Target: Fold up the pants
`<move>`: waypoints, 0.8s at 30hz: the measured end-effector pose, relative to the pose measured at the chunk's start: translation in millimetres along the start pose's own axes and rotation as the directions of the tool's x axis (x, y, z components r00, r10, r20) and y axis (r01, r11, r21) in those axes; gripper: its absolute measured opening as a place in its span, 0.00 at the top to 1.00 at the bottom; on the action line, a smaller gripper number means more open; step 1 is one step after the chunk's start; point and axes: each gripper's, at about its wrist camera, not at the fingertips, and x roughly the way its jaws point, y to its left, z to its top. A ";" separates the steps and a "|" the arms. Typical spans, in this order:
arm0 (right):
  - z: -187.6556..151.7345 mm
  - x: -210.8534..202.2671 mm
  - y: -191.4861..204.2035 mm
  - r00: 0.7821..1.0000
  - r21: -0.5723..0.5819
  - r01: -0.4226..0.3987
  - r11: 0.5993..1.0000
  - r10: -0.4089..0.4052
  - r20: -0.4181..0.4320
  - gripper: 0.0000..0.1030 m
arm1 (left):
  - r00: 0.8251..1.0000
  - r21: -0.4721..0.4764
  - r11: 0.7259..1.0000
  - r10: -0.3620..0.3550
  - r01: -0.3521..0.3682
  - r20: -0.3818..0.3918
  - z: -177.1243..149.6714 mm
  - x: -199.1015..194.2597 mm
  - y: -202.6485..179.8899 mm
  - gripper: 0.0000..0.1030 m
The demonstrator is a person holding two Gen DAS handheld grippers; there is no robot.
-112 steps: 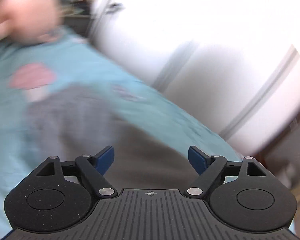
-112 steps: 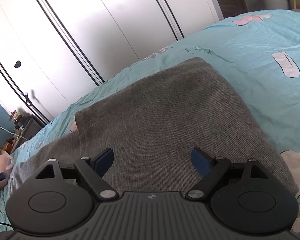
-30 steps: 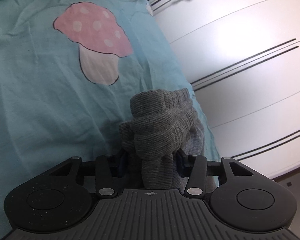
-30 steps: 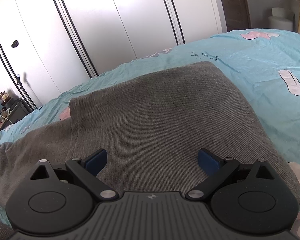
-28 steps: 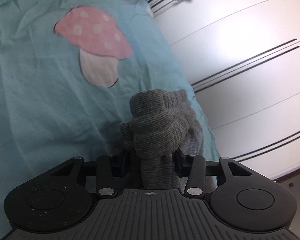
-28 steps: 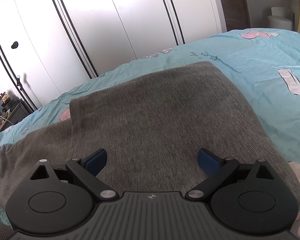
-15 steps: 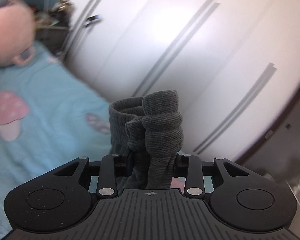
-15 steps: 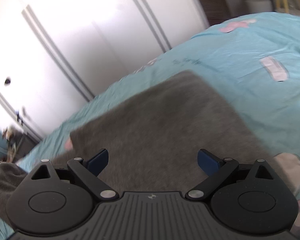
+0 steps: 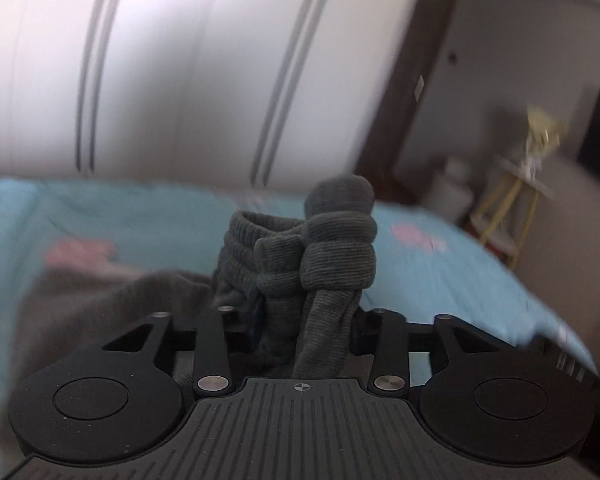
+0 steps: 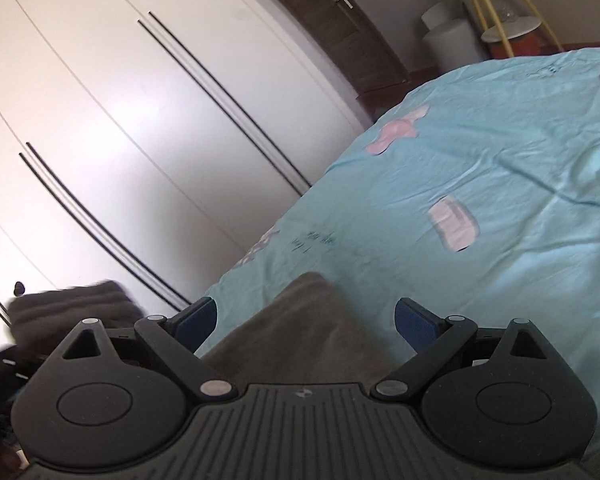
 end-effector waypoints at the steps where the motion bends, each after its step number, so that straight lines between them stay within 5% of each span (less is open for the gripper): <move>1: 2.3 -0.2 -6.6 1.000 0.009 0.011 1.000 -0.011 -0.002 0.06 | 0.995 0.036 0.999 -0.009 0.013 -0.101 -12.4 15.7 -14.0 0.52; 3: 4.4 3.3 -19.1 0.999 0.054 0.026 0.998 -0.024 -0.028 0.06 | 0.973 0.095 0.995 0.024 -0.002 -0.231 -31.9 35.5 -16.1 0.51; 5: 3.2 8.5 -28.1 0.998 0.111 0.017 0.994 -0.009 -0.065 0.06 | 0.977 0.100 0.994 -0.020 0.042 -0.211 -41.4 18.0 -12.9 0.42; 7: -0.6 18.2 -27.9 0.991 0.132 -0.022 0.991 0.039 -0.130 0.06 | 0.978 -0.011 0.992 -0.126 0.126 -0.168 -37.2 -7.2 7.5 0.22; 9: -8.8 29.4 -20.1 0.975 0.133 -0.063 0.989 0.090 -0.202 0.06 | 0.985 -0.160 0.980 -0.135 0.117 -0.109 -29.8 -32.3 34.1 0.18; 12: -22.4 45.0 -10.5 0.943 0.150 -0.095 0.984 0.137 -0.303 0.06 | 0.999 -0.316 0.948 -0.043 0.037 -0.012 -18.4 -67.8 77.0 0.17; 15: -28.8 57.6 2.6 0.928 0.078 -0.079 0.994 0.102 -0.359 0.05 | 0.993 -0.428 0.902 0.089 -0.050 0.072 -13.7 -95.6 108.3 0.10; 19: -37.3 67.8 25.3 0.924 -0.053 -0.066 0.996 0.041 -0.381 0.06 | 0.987 -0.542 0.835 0.149 -0.092 0.062 -11.4 -104.7 131.2 0.08; 21: -43.9 75.9 32.2 0.917 -0.092 -0.043 0.995 0.003 -0.399 0.15 | 0.992 -0.579 0.812 0.116 -0.070 0.043 -16.7 -104.2 141.1 0.08; 22: -45.8 77.7 36.0 0.920 -0.116 -0.030 0.993 -0.017 -0.391 0.37 | 0.994 -0.592 0.802 0.108 -0.075 0.021 -18.9 -101.2 144.0 0.08; 24: -45.3 79.1 41.7 0.924 -0.128 -0.046 0.991 -0.007 -0.382 0.49 | 0.993 -0.597 0.796 0.113 -0.102 -0.019 -23.7 -93.9 145.4 0.08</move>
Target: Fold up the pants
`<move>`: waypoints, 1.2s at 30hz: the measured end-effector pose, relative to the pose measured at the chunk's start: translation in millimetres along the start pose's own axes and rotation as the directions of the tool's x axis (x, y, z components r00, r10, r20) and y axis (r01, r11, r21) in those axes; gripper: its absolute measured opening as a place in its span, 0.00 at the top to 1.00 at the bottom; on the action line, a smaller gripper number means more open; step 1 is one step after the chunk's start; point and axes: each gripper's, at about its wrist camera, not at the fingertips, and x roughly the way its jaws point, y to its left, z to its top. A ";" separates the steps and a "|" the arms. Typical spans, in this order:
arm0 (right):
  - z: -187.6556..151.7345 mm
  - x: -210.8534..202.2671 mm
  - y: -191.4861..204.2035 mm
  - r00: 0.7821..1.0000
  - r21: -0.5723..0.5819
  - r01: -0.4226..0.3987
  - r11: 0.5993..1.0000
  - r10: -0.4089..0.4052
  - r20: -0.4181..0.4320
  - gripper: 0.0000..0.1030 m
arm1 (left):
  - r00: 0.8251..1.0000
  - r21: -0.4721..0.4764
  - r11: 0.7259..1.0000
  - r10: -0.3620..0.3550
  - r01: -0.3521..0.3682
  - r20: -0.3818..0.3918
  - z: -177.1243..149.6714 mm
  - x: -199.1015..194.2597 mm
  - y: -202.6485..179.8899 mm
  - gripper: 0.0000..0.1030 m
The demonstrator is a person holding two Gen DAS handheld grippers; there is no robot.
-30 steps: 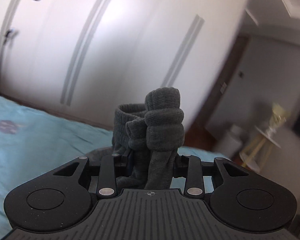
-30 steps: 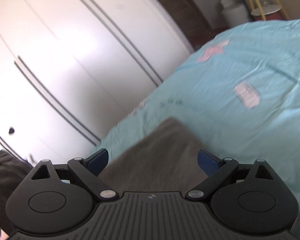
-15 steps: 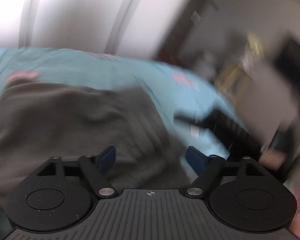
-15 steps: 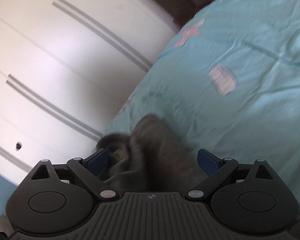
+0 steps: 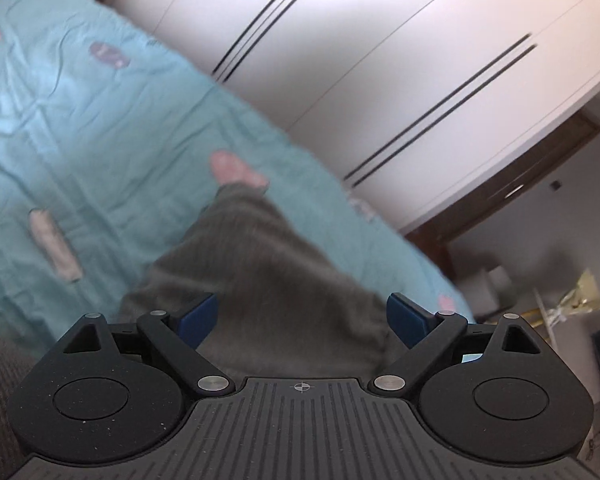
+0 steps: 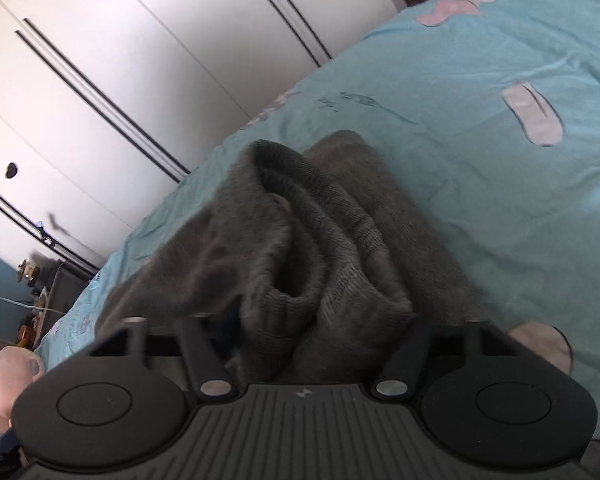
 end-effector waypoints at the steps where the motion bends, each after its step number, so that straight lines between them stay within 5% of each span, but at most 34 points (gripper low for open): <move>1: 1.2 -3.5 2.1 1.000 0.007 -0.011 1.000 0.011 0.013 0.53 | 1.000 0.000 1.000 0.009 -0.009 0.004 -2.1 -0.1 3.2 0.08; 8: 9.4 -65.2 -8.6 0.965 0.156 -0.211 0.965 0.181 0.189 0.54 | 0.997 -0.012 0.997 0.080 -0.080 0.019 2.7 -9.9 11.1 0.08; 10: 4.9 -61.4 -21.2 0.977 0.143 -0.140 0.980 0.113 0.182 0.43 | 0.994 -0.008 0.994 0.105 -0.105 0.005 2.9 -3.3 12.9 0.08; 12: 4.4 -38.7 -36.9 0.996 0.162 0.073 0.984 -0.082 0.044 0.35 | 0.992 -0.013 0.992 0.129 -0.129 -0.014 2.6 3.4 16.5 0.08; 13: 1.9 -34.7 -44.6 0.993 0.187 0.114 0.976 -0.119 0.016 0.34 | 0.990 -0.015 0.990 0.139 -0.140 -0.026 1.8 7.1 19.0 0.08; 15: 0.0 -45.9 -48.3 0.995 0.241 0.054 0.969 -0.073 0.071 0.29 | 0.986 -0.010 0.988 0.154 -0.155 -0.065 1.3 14.8 21.7 0.08; 18: 6.6 -67.1 -30.6 0.968 0.117 0.114 0.987 -0.136 0.210 0.19 | 0.980 0.011 0.992 0.123 -0.123 -0.158 -0.2 27.5 22.8 0.08; 21: 8.2 -77.9 -28.4 0.949 0.070 0.089 0.994 -0.106 0.298 0.11 | 0.962 0.016 0.995 0.099 -0.098 -0.255 -5.4 44.0 26.4 0.08; 24: 9.3 -66.4 -43.3 0.964 0.139 0.027 0.990 -0.063 0.260 0.11 | 0.961 0.033 0.995 0.096 -0.091 -0.260 -9.4 43.7 23.2 0.13; 27: 9.9 -56.1 -54.9 0.974 0.186 0.004 0.982 -0.046 0.220 0.11 | 0.975 0.025 0.999 -0.018 0.024 -0.221 -9.3 31.0 13.3 0.13; 29: 12.0 -53.6 -56.9 0.975 0.184 -0.009 0.983 -0.033 0.222 0.11 | 0.981 0.089 0.996 0.038 -0.021 -0.191 -13.0 32.0 3.8 0.10; 31: 10.4 -52.9 -53.1 0.975 0.170 -0.005 0.985 -0.032 0.218 0.11 | 0.961 0.143 0.987 0.108 -0.073 -0.254 -21.7 45.7 2.2 0.11; 34: 7.2 -45.7 -49.6 0.978 0.166 0.008 0.986 -0.042 0.204 0.11 | 0.888 0.208 0.972 0.187 -0.107 -0.419 -36.7 69.7 3.6 0.23; 36: 4.4 -49.8 -48.0 0.978 0.167 0.006 0.986 -0.041 0.204 0.11 | 0.885 0.268 0.956 0.228 -0.124 -0.405 -41.8 68.4 -4.1 0.24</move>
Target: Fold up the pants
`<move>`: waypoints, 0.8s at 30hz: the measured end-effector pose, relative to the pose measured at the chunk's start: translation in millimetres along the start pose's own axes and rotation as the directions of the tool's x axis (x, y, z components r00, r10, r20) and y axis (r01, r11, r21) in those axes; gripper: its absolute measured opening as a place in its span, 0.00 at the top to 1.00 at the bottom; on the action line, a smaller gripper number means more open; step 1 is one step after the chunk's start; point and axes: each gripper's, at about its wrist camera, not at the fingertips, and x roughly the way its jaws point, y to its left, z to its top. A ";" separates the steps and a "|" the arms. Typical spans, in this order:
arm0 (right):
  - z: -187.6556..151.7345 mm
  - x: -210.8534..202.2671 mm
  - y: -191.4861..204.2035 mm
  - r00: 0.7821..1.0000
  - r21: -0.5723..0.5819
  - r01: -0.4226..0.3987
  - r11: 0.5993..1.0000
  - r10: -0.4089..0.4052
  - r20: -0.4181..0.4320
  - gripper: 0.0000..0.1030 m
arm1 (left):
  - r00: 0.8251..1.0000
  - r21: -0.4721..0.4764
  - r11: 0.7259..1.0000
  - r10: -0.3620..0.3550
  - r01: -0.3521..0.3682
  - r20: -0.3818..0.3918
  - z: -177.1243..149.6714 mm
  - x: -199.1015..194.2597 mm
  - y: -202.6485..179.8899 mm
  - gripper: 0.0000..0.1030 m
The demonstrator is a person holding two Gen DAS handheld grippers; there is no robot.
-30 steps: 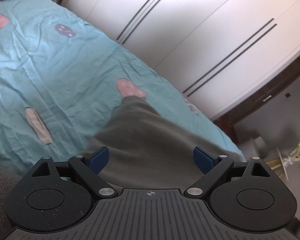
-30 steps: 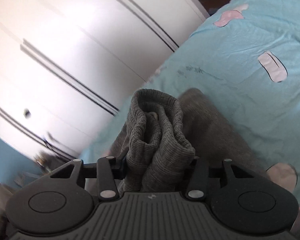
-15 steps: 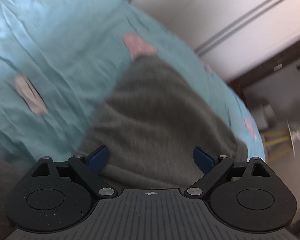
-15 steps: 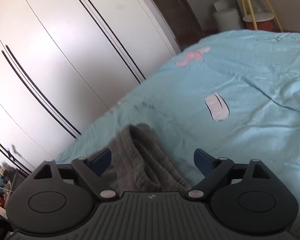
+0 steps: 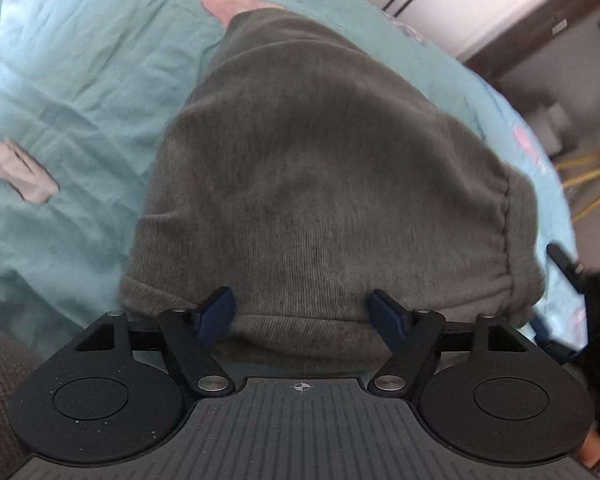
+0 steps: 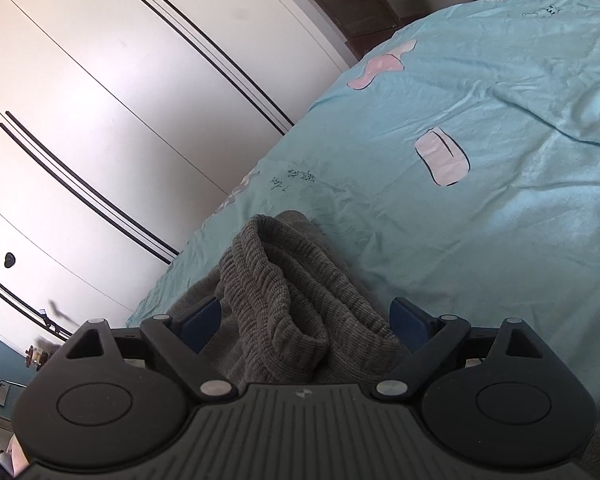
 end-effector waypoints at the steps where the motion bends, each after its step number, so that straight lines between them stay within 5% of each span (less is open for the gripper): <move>1: 0.2 -2.2 -0.5 1.000 0.005 -0.002 1.000 0.002 0.001 0.11 | 1.000 0.017 1.000 0.005 -0.005 0.008 -1.6 -3.7 -3.4 0.24; 10: -3.8 -19.0 17.6 0.995 -0.119 -0.019 0.993 0.031 0.092 0.13 | 0.999 0.022 1.000 0.001 -0.002 0.038 -7.4 -17.9 -0.5 0.22; 17: -16.7 -15.1 45.0 0.996 -0.277 -0.030 0.960 0.054 0.077 0.41 | 0.997 0.053 0.998 0.033 -0.037 0.071 -6.2 -24.7 -2.8 0.22; 24: -20.0 -13.7 54.7 0.995 -0.322 0.026 0.946 0.007 0.102 0.52 | 0.993 0.043 0.998 0.040 -0.046 0.115 4.8 -35.8 4.8 0.22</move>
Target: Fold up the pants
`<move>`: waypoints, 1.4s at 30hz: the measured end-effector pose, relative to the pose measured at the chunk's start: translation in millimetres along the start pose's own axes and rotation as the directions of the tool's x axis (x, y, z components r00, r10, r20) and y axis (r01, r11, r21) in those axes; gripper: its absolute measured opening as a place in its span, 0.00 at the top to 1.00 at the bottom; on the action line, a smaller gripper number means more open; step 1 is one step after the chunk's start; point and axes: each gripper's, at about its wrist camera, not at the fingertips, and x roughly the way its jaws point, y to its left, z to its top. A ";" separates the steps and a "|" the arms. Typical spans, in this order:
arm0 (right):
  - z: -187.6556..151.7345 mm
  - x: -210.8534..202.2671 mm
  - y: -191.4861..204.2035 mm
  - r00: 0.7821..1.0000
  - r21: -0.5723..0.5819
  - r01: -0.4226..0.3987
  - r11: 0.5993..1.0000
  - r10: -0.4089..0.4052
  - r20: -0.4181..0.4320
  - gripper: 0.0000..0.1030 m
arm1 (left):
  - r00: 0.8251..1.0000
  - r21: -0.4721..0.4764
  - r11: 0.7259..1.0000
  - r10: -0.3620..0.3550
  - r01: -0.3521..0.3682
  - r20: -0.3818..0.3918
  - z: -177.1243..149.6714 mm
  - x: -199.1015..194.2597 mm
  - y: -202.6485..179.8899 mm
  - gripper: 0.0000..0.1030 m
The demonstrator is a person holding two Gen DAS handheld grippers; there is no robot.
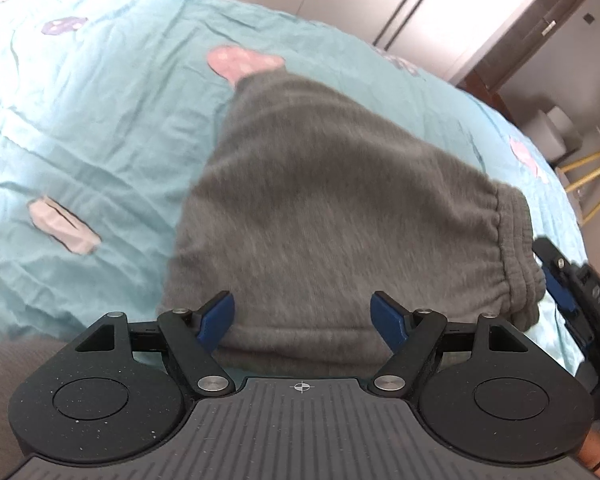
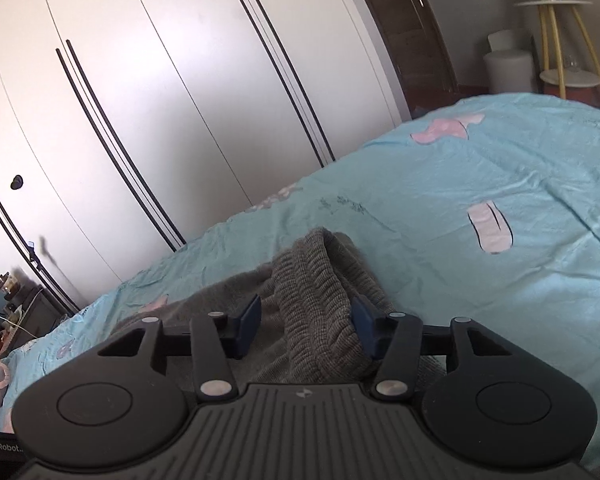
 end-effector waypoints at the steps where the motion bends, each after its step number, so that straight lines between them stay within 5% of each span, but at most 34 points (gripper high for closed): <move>1: -0.3 -0.9 3.0 1.000 -0.010 0.001 1.000 -0.001 0.007 0.53 | 1.000 -0.015 1.000 -0.011 0.011 0.015 4.8 -3.7 5.7 0.22; 6: -1.9 -0.8 15.2 0.999 -0.091 0.040 0.995 -0.037 0.038 0.54 | 0.994 -0.080 0.997 0.012 -0.003 0.108 34.5 -19.5 38.3 0.22; 11: 0.3 -1.3 9.2 0.998 -0.058 0.042 0.997 -0.039 0.054 0.55 | 0.984 0.036 0.998 0.047 -0.054 0.173 74.0 -17.5 46.8 0.21; 17: -18.0 15.5 21.5 0.995 -0.120 -0.052 0.991 0.041 -0.085 0.64 | 0.977 0.047 0.999 -0.019 0.009 0.211 107.1 10.3 53.5 0.20; 23: -14.9 23.0 13.7 0.994 -0.103 -0.045 0.994 0.034 -0.104 0.68 | 0.985 0.271 0.962 -0.008 -0.040 0.173 121.5 50.5 21.7 0.19; 28: -15.9 22.4 12.7 0.995 -0.138 -0.033 0.990 0.019 -0.103 0.70 | 0.989 0.358 0.931 0.018 -0.069 0.144 126.5 80.1 5.3 0.18; 30: -15.7 22.2 13.7 0.995 -0.146 -0.028 0.989 0.014 -0.098 0.70 | 0.994 0.367 0.929 0.009 -0.049 0.109 128.7 90.9 1.9 0.26; 31: -16.1 23.2 13.3 0.995 -0.149 -0.025 0.988 0.010 -0.097 0.70 | 0.997 0.359 0.933 0.009 -0.037 0.080 130.6 98.8 0.3 0.42; 35: -16.4 27.6 11.7 0.995 -0.156 -0.009 0.988 -0.007 -0.097 0.70 | 0.994 0.390 0.918 0.038 -0.077 0.106 130.1 114.4 -11.1 0.74; 38: -17.2 28.6 11.1 0.995 -0.157 -0.005 0.988 -0.011 -0.099 0.70 | 0.988 0.353 0.928 0.075 -0.120 0.137 134.0 117.2 -13.5 0.87; 42: -16.3 29.6 6.7 0.995 -0.130 -0.010 0.992 -0.003 -0.104 0.70 | 0.972 0.252 0.950 0.138 -0.184 0.189 142.4 116.2 -11.6 0.92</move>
